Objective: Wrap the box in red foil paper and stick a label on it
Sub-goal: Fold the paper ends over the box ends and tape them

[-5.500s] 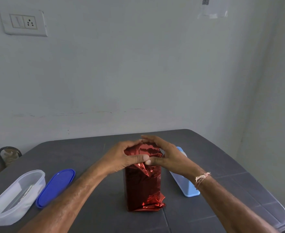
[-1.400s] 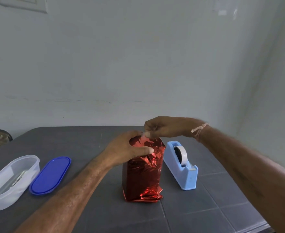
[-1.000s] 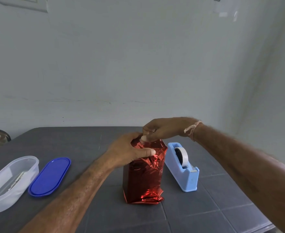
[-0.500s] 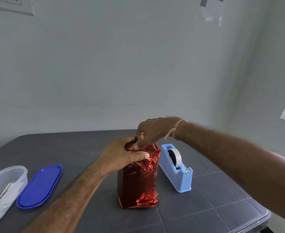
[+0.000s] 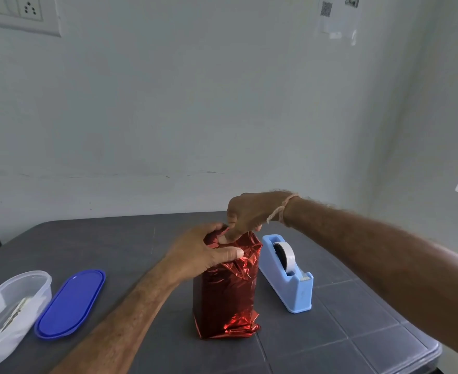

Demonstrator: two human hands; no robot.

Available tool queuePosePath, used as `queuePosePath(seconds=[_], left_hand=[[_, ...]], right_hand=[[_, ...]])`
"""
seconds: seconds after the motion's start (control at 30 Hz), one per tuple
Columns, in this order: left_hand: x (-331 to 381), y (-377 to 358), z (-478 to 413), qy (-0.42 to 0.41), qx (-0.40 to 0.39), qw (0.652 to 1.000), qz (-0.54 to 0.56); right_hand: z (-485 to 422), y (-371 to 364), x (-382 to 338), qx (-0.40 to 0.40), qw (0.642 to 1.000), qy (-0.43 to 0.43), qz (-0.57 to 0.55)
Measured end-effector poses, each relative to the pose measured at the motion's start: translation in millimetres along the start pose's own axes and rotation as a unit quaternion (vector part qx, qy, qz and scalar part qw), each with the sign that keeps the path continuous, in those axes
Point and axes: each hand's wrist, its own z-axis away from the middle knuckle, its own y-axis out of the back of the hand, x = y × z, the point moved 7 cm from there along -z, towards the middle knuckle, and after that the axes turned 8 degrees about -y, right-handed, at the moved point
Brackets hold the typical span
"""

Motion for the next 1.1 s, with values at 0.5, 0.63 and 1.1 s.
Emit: queuePosePath(seconds=[0.5,0.63,1.1], left_hand=[[-3,4,4,-0.005,0.013,1.0,0.012],[-2,3,3,-0.009,0.014,1.0,0.024],[-3,2,2,-0.004,0.006,1.0,0.028]], right_hand=[[4,-9,11,0.016,0.989,0.048,-0.142],[3,-9,11,0.063,0.985,0.061,-0.147],[20,-13,12,0.149,0.971,0.044,-0.183]])
